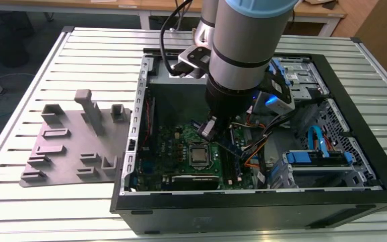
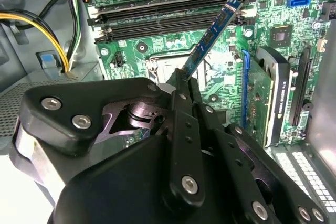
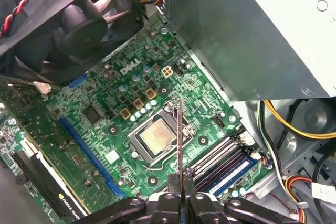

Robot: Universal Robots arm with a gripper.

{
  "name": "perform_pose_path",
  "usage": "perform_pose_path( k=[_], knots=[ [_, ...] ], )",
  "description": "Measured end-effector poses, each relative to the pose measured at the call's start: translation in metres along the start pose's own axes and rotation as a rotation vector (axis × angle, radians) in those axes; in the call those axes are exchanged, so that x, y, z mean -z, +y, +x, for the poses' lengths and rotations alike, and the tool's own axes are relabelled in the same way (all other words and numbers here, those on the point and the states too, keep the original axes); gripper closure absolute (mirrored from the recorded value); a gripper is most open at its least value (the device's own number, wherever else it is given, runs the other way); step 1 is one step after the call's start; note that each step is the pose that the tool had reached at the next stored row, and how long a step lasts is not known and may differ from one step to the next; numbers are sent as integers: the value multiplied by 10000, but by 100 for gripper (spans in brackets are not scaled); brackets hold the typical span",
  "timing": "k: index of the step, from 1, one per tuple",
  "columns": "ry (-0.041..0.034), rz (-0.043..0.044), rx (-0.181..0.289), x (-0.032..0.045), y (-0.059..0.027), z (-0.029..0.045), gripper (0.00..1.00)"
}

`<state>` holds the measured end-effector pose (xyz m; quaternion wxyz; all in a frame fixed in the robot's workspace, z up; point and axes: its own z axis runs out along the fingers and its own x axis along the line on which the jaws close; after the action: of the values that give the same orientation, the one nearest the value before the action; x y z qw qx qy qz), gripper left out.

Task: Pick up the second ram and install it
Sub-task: 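Insert the second ram into the second slot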

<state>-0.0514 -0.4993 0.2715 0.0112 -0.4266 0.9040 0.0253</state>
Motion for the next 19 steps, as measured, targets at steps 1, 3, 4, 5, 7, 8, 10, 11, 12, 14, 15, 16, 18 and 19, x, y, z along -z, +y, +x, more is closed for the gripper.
perform_pose_path(
  k=[1,3,4,5,7,8,10,11,12,14,15,16,18,19],
  knots=[
    [-2,2,-53,0,0,0,89],
    [-5,7,-161,0,0,0,89],
    [-8,9,-214,0,0,0,89],
    [-9,11,-266,0,0,0,89],
    [-13,15,-359,-1,0,0,89],
    [-15,18,-408,-1,0,0,89],
    [-18,21,-501,-1,0,0,89],
    [-19,23,-541,-1,0,0,89],
    [-21,24,-572,-1,-1,0,89],
    [-23,26,-627,-1,0,0,89],
    [-24,28,-661,-1,0,0,89],
    [-26,30,-707,-1,0,0,89],
    [-31,35,-841,-1,-1,0,89],
    [-33,39,-925,-1,0,0,89]
  ],
)
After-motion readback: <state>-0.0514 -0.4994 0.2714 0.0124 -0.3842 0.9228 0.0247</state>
